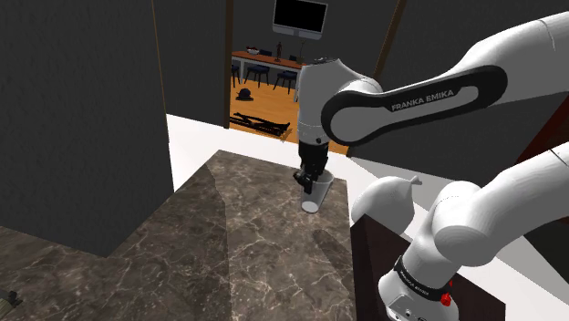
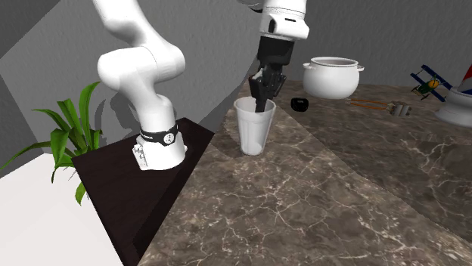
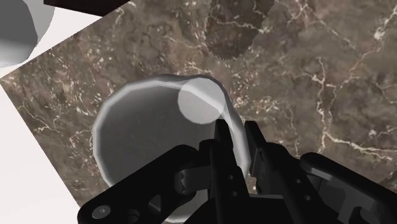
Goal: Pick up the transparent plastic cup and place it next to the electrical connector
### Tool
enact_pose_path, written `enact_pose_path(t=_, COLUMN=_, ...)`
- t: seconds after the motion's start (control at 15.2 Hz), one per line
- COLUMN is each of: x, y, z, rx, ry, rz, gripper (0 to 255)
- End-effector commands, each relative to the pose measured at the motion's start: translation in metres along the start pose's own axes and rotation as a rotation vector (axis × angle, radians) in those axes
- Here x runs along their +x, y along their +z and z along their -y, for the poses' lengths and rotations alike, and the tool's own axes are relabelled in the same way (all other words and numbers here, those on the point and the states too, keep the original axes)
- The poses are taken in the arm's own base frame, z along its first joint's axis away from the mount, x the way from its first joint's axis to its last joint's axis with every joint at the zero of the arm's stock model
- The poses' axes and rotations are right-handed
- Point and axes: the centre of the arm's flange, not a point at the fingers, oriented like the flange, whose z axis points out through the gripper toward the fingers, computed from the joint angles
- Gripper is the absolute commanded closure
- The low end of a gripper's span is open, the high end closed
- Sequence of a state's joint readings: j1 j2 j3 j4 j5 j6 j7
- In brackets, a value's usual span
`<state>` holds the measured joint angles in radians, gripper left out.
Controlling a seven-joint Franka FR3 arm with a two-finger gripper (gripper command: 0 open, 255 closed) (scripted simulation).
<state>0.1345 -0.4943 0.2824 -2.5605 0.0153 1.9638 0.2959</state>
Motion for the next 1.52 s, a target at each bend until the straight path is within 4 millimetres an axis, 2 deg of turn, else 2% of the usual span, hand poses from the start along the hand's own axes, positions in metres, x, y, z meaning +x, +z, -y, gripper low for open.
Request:
enact_pose_path(t=0.0, x=-0.001, y=-0.011, z=-0.002, rx=0.000, ry=0.000, rz=0.000, gripper=255)
enact_pose_path(t=1.45, x=-0.010, y=-0.125, z=-0.019, rx=0.000, ry=0.000, rz=0.000, gripper=255)
